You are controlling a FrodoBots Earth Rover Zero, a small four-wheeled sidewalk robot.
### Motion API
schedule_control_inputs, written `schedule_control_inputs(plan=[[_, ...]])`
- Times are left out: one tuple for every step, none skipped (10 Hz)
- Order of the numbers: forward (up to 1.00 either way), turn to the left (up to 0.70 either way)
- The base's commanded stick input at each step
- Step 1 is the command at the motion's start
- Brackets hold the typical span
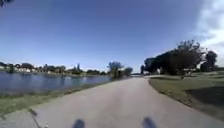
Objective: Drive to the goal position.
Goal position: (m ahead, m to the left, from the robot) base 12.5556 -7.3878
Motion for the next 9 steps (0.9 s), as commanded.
schedule_control_inputs(plan=[[0.85, 0.0], [0.85, 0.0], [0.85, 0.0], [0.85, 0.0], [0.85, 0.0], [0.85, 0.13], [0.85, 0.34], [0.85, 0.34], [0.85, 0.34]])
